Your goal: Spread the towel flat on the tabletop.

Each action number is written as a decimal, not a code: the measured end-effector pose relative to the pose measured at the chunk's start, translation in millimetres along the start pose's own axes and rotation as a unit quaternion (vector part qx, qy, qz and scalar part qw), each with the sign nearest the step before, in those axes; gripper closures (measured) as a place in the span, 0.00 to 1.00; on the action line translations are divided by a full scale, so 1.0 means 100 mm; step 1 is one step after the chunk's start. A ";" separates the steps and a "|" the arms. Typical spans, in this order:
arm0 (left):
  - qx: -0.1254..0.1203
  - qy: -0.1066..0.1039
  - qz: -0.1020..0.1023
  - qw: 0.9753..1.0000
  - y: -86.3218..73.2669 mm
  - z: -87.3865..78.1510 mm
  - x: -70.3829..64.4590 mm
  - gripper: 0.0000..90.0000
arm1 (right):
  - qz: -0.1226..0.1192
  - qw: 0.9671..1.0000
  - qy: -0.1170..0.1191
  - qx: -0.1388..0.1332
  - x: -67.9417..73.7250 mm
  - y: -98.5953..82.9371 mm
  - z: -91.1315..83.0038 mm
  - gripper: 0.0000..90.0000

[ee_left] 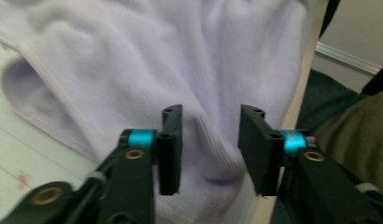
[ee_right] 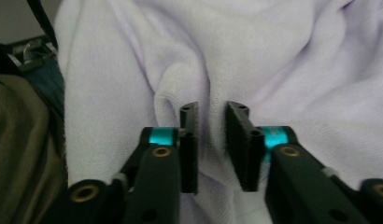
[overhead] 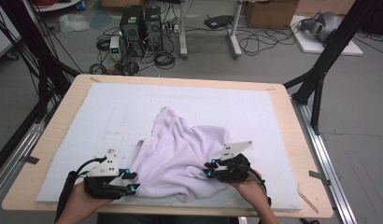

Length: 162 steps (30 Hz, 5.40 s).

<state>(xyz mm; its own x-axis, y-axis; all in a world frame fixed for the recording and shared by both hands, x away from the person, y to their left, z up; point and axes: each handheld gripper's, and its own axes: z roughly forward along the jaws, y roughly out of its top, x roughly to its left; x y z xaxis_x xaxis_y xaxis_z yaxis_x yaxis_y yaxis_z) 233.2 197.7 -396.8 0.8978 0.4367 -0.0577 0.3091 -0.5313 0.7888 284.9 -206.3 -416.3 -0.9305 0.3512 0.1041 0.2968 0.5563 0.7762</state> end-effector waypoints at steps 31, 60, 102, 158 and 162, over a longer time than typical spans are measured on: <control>0.042 0.037 -0.011 0.998 0.18 0.51 0.46 0.95 | 0.003 1.000 0.004 0.024 -0.19 0.14 0.24 0.89; 0.005 0.083 -0.063 0.995 0.44 0.44 0.95 0.67 | 0.061 0.994 -0.089 0.034 -0.54 0.02 -0.08 0.54; -0.051 0.198 -0.073 0.976 1.17 0.24 1.58 0.94 | 0.022 0.991 -0.130 0.035 -1.14 0.91 -0.39 0.98; 0.028 0.031 0.012 0.999 -0.26 0.36 0.35 0.95 | 0.002 0.998 -0.037 0.050 0.05 -0.28 0.07 0.88; 0.028 0.039 0.014 0.999 -0.26 0.32 0.34 0.98 | -0.007 0.997 -0.042 0.057 0.05 -0.25 0.07 0.98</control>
<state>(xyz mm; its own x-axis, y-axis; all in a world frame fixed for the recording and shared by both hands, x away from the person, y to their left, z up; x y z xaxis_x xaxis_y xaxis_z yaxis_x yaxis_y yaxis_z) 265.9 203.1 -438.5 0.8797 0.4753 0.0128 0.3039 -0.5828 0.7536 274.2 -213.0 -439.7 -0.9148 0.4023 0.0372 0.3106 0.6414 0.7015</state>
